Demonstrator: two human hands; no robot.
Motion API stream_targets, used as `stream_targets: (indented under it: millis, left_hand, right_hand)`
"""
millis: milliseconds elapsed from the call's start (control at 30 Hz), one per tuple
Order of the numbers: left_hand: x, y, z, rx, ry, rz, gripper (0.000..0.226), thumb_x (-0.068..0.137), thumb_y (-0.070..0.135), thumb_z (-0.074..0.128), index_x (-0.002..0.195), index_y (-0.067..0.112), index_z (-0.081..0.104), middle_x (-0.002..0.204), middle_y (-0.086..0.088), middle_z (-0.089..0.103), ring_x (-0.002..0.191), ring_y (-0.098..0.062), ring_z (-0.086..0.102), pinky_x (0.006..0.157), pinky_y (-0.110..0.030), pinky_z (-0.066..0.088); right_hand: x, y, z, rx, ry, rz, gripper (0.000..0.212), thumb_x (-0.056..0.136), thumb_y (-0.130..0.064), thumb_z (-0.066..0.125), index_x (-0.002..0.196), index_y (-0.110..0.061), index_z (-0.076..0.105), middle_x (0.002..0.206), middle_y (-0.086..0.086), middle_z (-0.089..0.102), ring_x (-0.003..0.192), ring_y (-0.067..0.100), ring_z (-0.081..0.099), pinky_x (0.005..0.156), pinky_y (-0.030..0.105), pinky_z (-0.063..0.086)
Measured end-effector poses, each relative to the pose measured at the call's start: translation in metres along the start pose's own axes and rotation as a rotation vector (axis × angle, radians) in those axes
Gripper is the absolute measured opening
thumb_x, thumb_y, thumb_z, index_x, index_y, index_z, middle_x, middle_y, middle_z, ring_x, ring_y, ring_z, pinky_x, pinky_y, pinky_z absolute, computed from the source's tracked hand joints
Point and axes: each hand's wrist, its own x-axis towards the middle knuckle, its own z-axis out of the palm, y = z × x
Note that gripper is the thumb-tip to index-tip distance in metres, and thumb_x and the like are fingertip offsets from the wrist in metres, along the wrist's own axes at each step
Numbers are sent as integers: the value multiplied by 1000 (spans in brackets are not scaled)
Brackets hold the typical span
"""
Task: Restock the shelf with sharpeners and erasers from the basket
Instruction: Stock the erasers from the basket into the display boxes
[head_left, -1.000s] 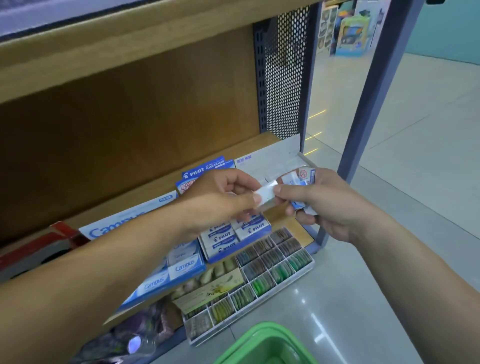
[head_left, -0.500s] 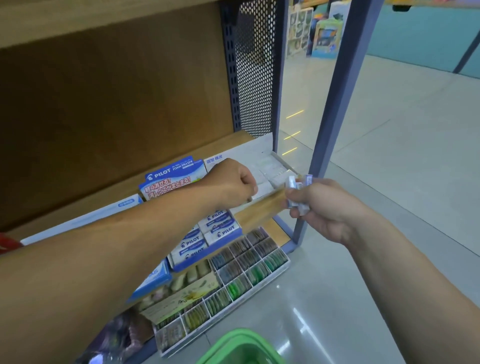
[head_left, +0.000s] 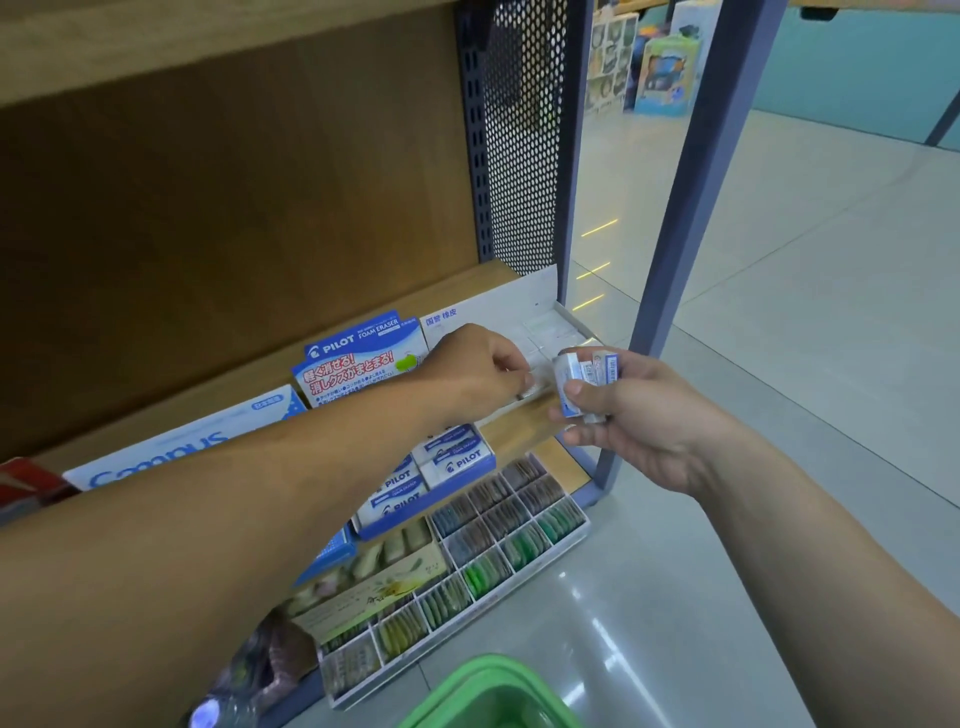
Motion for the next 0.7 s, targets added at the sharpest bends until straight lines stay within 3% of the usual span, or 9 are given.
stream_targets:
  millis: [100, 167, 267, 467, 633, 700]
  left_hand:
    - [-9, 2, -10, -36, 90, 17, 20, 99, 25, 65, 115, 20, 75, 103, 6, 74, 91, -9, 66, 80, -20, 48]
    - [-22, 6, -19, -206, 131, 18, 17, 101, 30, 62, 108, 21, 75, 91, 6, 74, 79, -7, 67, 73, -24, 53]
    - [-48, 7, -28, -357, -20, -59, 23, 95, 41, 70, 100, 20, 76, 75, -3, 75, 64, -12, 68, 65, -29, 59]
    - [-91, -26, -58, -749, 45, -207, 15, 92, 3, 73, 108, 2, 72, 99, -20, 77, 81, -26, 72, 81, -29, 62]
    - [-125, -46, -78, -844, 88, -202, 22, 87, -11, 71, 104, 2, 73, 112, -26, 72, 94, -35, 76, 84, -31, 62]
    - [-131, -50, -82, -844, 103, -211, 24, 86, -13, 71, 105, 1, 73, 114, -28, 71, 97, -36, 76, 84, -30, 62]
  right_hand:
    - [-2, 0, 1, -74, -7, -49, 36, 89, 9, 69, 120, -9, 67, 101, 15, 64, 78, 27, 68, 66, 35, 60]
    - [-5, -1, 8, -140, -46, -109, 39, 84, 10, 74, 116, -12, 70, 106, 17, 66, 78, 25, 71, 69, 35, 62]
    - [-11, -4, 26, -265, -151, -174, 38, 81, 13, 75, 113, -8, 71, 105, 17, 74, 87, 24, 76, 72, 34, 64]
    - [-13, -6, 53, -156, -300, -102, 27, 95, 12, 59, 118, 0, 67, 113, 19, 73, 104, 29, 74, 83, 30, 62]
    - [-17, -4, 75, -156, -398, -13, 30, 98, 9, 56, 125, -2, 64, 119, 17, 73, 108, 29, 72, 91, 34, 60]
    - [-19, -4, 83, -205, -405, -4, 27, 100, 3, 57, 125, -4, 64, 116, 18, 74, 100, 27, 74, 85, 35, 62]
